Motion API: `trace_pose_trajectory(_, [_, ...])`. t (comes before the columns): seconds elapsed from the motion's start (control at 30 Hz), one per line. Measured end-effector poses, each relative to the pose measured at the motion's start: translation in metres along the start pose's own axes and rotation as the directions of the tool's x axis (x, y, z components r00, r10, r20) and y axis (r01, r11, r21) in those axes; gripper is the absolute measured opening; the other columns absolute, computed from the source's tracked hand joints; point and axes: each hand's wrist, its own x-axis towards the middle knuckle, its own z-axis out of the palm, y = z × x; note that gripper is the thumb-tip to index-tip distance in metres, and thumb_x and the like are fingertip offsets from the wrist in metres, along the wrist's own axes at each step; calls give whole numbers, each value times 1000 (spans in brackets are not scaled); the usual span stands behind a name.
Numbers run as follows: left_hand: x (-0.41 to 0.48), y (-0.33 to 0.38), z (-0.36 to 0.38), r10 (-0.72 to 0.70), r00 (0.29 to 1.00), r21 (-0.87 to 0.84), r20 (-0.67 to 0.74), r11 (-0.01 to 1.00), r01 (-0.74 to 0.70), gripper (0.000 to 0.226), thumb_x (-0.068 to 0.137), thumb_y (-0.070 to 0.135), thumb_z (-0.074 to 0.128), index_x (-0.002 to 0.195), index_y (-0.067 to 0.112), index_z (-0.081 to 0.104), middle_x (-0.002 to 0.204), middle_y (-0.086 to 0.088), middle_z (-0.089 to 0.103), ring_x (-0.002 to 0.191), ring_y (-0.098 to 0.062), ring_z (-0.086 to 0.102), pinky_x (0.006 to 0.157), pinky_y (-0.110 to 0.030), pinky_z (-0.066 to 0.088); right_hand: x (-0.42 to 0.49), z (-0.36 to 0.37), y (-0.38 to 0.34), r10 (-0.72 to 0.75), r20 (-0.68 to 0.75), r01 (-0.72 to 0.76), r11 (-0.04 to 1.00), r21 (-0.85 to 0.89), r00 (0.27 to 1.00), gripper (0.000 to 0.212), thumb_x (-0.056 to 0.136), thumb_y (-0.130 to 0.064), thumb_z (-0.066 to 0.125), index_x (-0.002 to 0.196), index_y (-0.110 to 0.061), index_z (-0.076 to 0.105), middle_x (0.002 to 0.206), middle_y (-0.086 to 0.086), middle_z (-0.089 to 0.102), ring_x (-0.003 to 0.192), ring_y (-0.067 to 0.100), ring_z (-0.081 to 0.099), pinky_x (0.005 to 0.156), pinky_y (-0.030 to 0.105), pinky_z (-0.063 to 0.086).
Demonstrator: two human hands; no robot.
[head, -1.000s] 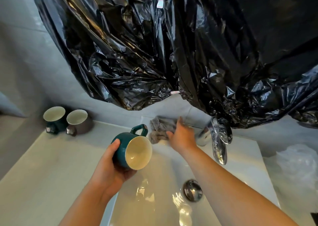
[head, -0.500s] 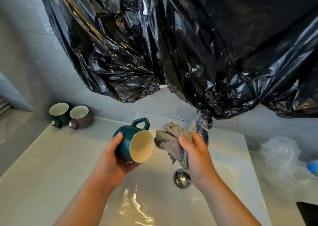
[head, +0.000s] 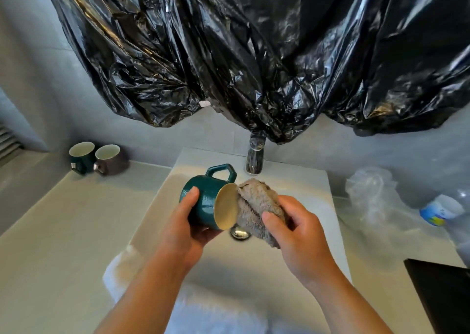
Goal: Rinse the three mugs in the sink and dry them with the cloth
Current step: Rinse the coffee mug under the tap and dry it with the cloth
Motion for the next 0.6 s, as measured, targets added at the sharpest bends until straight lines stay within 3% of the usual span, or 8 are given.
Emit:
trace_pose_trajectory(0.1, [1, -16, 5, 56, 998, 39, 34, 998, -57, 52, 66, 45, 80, 112, 22, 75, 106, -10, 77, 88, -22, 76, 68, -41, 61, -5, 1, 9, -90, 10, 90, 993, -75, 996, 15, 84, -38, 58, 92, -31, 68, 88, -15, 62, 82, 9, 61, 58, 11, 46])
trace_pose_trajectory(0.17, [8, -24, 7, 105, 993, 54, 48, 993, -108, 59, 65, 46, 79, 116, 19, 71, 109, -14, 76, 91, -25, 75, 69, -43, 62, -4, 6, 19, -95, 71, 103, 988, -117, 993, 22, 82, -42, 58, 102, -49, 65, 94, -29, 63, 92, -1, 62, 64, 8, 48])
trace_pose_trajectory(0.23, [17, -32, 6, 166, 985, 57, 46, 984, -169, 65, 63, 47, 79, 120, 17, 67, 111, -15, 76, 95, -28, 75, 70, -44, 61, -4, 12, 34, -77, 190, 111, 979, -170, 979, 53, 83, -43, 59, 127, -68, 44, 113, -47, 54, 113, -15, 53, 82, 5, 48])
trace_pose_trajectory(0.3, [27, -38, 4, 221, 972, 32, 78, 974, -224, 56, 70, 43, 77, 118, 17, 67, 109, -14, 77, 94, -27, 76, 68, -42, 61, -2, 17, 50, -92, 286, 161, 960, -228, 954, 67, 87, -42, 56, 130, -80, 23, 131, -51, 39, 126, -22, 38, 99, 3, 38])
trace_pose_trajectory(0.37, [35, -41, -2, 261, 957, 8, 128, 964, -264, 42, 73, 39, 73, 110, 19, 71, 104, -12, 78, 88, -23, 76, 64, -38, 61, 2, 23, 59, -140, 351, 242, 934, -265, 926, 61, 89, -41, 50, 132, -76, 26, 137, -49, 36, 129, -22, 34, 104, 6, 34])
trace_pose_trajectory(0.47, [38, -48, -10, 290, 921, 71, 259, 945, -318, 44, 67, 44, 76, 104, 20, 76, 102, -10, 77, 87, -22, 75, 62, -35, 59, 2, 28, 74, -222, 365, 359, 859, -366, 904, 53, 93, -40, 42, 144, -53, 34, 141, -31, 45, 129, -4, 44, 108, 30, 42])
trace_pose_trajectory(0.6, [28, -55, -8, 341, 857, 210, 385, 873, -441, 61, 60, 46, 77, 113, 17, 71, 101, -10, 76, 86, -23, 73, 57, -35, 57, -4, 31, 82, -309, 326, 424, 817, -390, 894, 33, 102, -33, 42, 130, -50, 50, 122, -28, 56, 113, 0, 54, 94, 30, 50])
